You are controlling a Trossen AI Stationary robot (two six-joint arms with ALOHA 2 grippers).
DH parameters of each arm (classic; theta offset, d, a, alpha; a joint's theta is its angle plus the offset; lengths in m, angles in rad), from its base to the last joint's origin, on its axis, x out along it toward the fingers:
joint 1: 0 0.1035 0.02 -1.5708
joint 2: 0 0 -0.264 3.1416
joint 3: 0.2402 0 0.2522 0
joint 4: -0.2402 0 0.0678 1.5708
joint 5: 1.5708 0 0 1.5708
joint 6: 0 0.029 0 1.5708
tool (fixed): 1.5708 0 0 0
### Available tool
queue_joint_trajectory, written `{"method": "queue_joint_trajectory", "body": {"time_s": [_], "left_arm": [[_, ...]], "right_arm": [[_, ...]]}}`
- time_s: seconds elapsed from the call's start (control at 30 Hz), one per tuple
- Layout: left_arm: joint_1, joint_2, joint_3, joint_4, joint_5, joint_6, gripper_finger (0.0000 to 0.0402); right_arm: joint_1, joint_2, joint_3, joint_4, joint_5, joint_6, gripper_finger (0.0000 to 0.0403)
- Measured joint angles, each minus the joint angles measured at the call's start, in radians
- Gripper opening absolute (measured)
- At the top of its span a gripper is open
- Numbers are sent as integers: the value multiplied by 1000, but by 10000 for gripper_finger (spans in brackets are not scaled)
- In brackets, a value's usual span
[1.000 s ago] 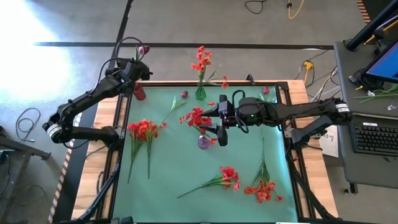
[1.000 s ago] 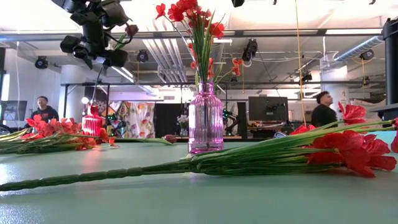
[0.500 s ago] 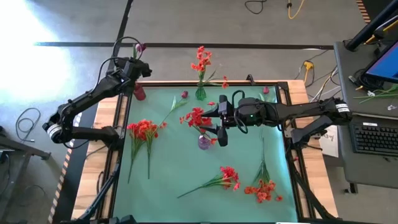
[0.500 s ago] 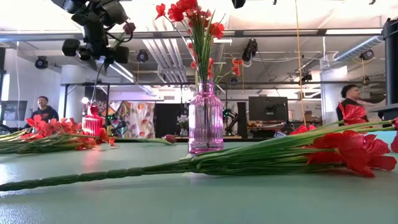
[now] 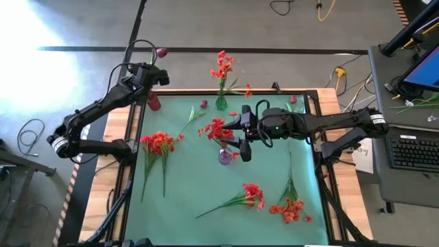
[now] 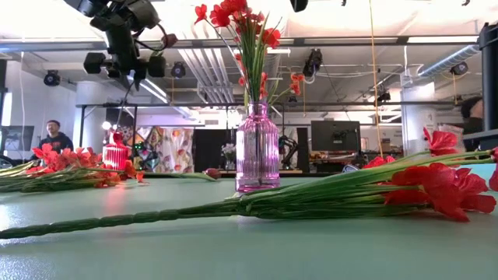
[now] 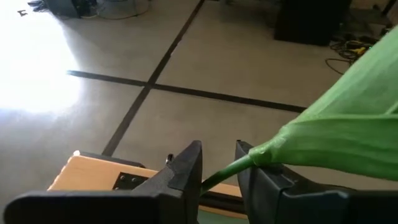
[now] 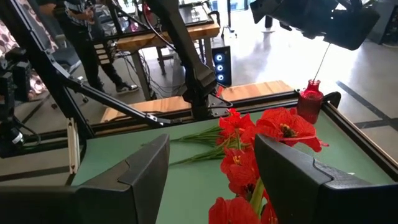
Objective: Sort flowers into vase by color
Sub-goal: Put the center pink flower into the red vase
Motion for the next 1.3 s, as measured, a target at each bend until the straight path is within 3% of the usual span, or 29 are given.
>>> {"method": "queue_joint_trajectory", "body": {"time_s": [0.27,0.53,1.1,1.3], "left_arm": [[7,-6,0,23,-39,-41,78],[7,-7,0,68,25,-41,78],[30,-12,-5,-33,1,-122,77],[29,-13,-5,-35,2,-116,106]], "right_arm": [[0,0,0,-5,0,0,228],[0,0,0,-5,0,0,228],[0,0,-3,-5,0,0,228],[0,0,-3,-5,0,-1,228]]}}
